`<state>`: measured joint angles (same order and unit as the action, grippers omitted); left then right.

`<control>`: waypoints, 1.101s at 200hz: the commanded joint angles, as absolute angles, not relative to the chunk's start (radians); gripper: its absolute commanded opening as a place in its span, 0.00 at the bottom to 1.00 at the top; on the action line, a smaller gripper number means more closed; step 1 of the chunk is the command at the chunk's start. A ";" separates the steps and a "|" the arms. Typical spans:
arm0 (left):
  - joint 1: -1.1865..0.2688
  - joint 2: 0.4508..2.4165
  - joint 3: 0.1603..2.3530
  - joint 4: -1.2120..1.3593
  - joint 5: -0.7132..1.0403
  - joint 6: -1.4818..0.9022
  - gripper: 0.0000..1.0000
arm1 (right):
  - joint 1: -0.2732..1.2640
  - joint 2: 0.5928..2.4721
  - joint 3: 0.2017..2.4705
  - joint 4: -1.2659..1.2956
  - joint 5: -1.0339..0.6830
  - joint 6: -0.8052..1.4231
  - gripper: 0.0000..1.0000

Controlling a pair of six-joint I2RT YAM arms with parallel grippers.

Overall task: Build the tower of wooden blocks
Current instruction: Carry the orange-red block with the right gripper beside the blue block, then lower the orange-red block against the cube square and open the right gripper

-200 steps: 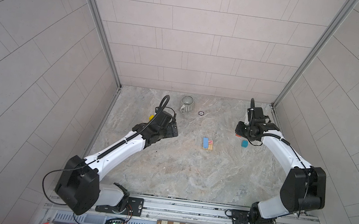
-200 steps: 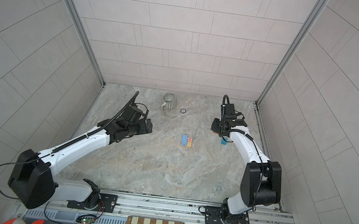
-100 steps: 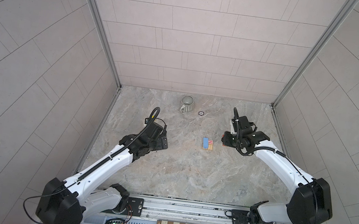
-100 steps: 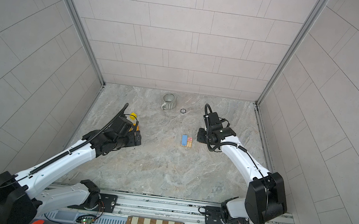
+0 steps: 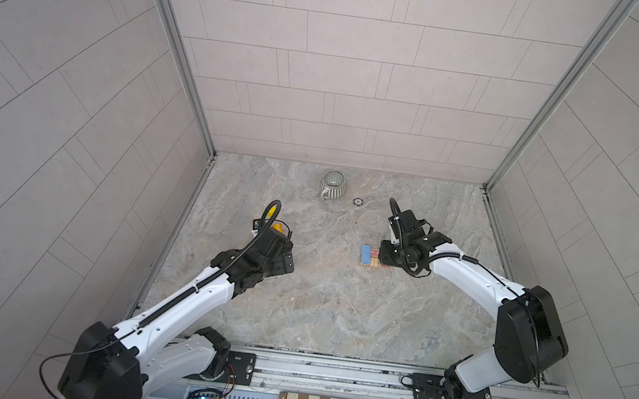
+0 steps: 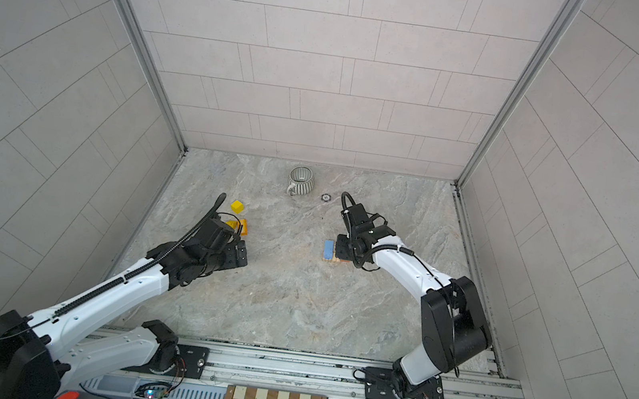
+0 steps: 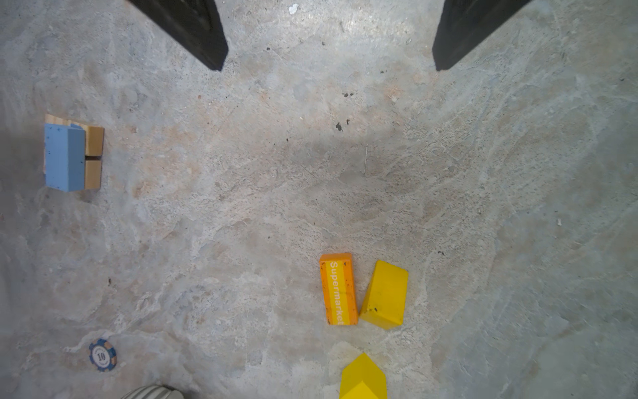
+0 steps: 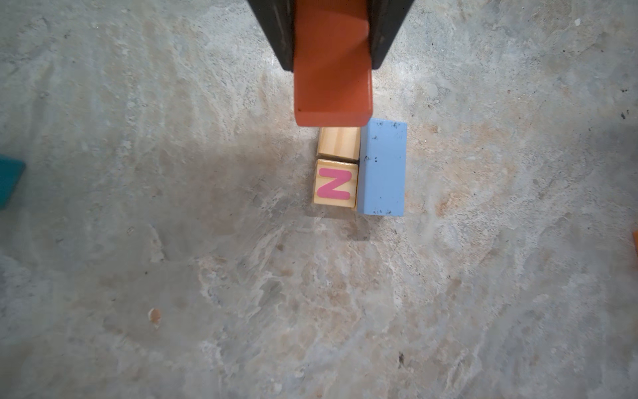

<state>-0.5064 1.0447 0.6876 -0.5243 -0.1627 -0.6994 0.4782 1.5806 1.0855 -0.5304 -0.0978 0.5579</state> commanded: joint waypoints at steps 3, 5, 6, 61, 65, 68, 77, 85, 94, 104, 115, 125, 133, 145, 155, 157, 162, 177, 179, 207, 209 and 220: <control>-0.503 1.058 0.663 -0.489 -0.190 -0.699 1.00 | 0.495 1.621 1.130 -0.520 -0.077 0.565 0.15; -0.502 1.061 0.663 -0.485 -0.190 -0.699 1.00 | 0.495 1.624 1.132 -0.520 -0.077 0.565 0.15; -0.502 1.063 0.663 -0.485 -0.190 -0.699 1.00 | 0.495 1.627 1.133 -0.520 -0.077 0.565 0.15; -0.497 1.106 0.664 -0.465 -0.206 -0.696 1.00 | 0.495 1.691 1.166 -0.518 -0.057 0.559 0.15; -0.497 1.107 0.663 -0.464 -0.206 -0.695 1.00 | 0.495 1.695 1.168 -0.518 -0.053 0.558 0.15; -0.496 1.108 0.663 -0.463 -0.206 -0.695 1.00 | 0.495 1.698 1.169 -0.520 -0.053 0.557 0.15; -0.494 1.108 0.663 -0.459 -0.207 -0.693 1.00 | 0.495 1.703 1.174 -0.520 -0.048 0.555 0.15; -0.493 1.109 0.663 -0.456 -0.207 -0.689 1.00 | 0.494 1.707 1.178 -0.519 -0.045 0.555 0.15; -0.492 1.111 0.664 -0.453 -0.209 -0.688 1.00 | 0.494 1.712 1.181 -0.520 -0.043 0.552 0.15; -0.488 1.115 0.664 -0.450 -0.209 -0.686 1.00 | 0.494 1.720 1.186 -0.520 -0.041 0.550 0.15; -0.486 1.121 0.664 -0.444 -0.208 -0.683 1.00 | 0.494 1.729 1.191 -0.520 -0.040 0.549 0.15; -0.484 1.126 0.664 -0.440 -0.207 -0.681 1.00 | 0.494 1.736 1.194 -0.521 -0.038 0.549 0.15; -0.483 1.132 0.663 -0.437 -0.207 -0.681 1.00 | 0.494 1.743 1.195 -0.521 -0.037 0.548 0.15; -0.479 1.141 0.659 -0.430 -0.203 -0.681 1.00 | 0.494 1.752 1.197 -0.521 -0.035 0.547 0.15; -0.476 1.150 0.657 -0.424 -0.200 -0.681 1.00 | 0.494 1.756 1.198 -0.520 -0.034 0.548 0.15; -0.476 1.151 0.657 -0.422 -0.199 -0.681 1.00 | 0.494 1.756 1.199 -0.520 -0.034 0.548 0.15; -0.476 1.155 0.655 -0.420 -0.197 -0.681 1.00 | 0.494 1.758 1.198 -0.520 -0.034 0.548 0.15; -0.473 1.164 0.651 -0.410 -0.195 -0.681 1.00 | 0.494 1.761 1.197 -0.516 -0.038 0.550 0.15; -0.472 1.164 0.650 -0.409 -0.194 -0.681 1.00 | 0.493 1.762 1.197 -0.516 -0.038 0.551 0.15; -0.466 1.180 0.646 -0.399 -0.184 -0.681 1.00 | 0.493 1.767 1.196 -0.512 -0.032 0.549 0.16; -0.466 1.180 0.645 -0.399 -0.184 -0.682 1.00 | 0.492 1.768 1.195 -0.512 -0.033 0.549 0.16; -0.465 1.184 0.644 -0.397 -0.184 -0.681 1.00 | 0.492 1.773 1.195 -0.512 -0.032 0.549 0.16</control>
<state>-0.4725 1.1740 0.6556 -0.4126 -0.1810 -0.6941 0.4927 1.7618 1.1866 -0.5095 -0.0582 0.5507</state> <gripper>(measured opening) 0.998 0.288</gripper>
